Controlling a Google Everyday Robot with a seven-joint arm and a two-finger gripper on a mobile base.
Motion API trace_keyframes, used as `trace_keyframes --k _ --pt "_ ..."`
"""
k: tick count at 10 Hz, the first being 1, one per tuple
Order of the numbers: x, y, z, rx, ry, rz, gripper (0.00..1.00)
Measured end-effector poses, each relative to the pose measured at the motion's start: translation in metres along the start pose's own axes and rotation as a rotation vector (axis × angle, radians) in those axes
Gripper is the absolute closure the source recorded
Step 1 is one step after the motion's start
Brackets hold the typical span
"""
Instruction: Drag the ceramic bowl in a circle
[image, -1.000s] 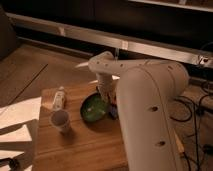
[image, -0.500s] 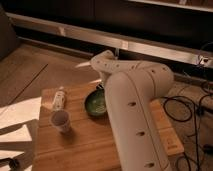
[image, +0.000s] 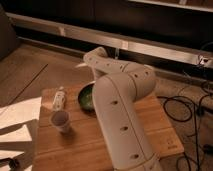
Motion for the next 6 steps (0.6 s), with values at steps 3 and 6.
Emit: trace_keyframes --k 3,6 --pt "-0.007 0.032 -0.015 -0.062 -0.031 -0.037 0.95" --pt "0.023 0.055 -0.025 -0.133 0.028 -0.021 0.64"
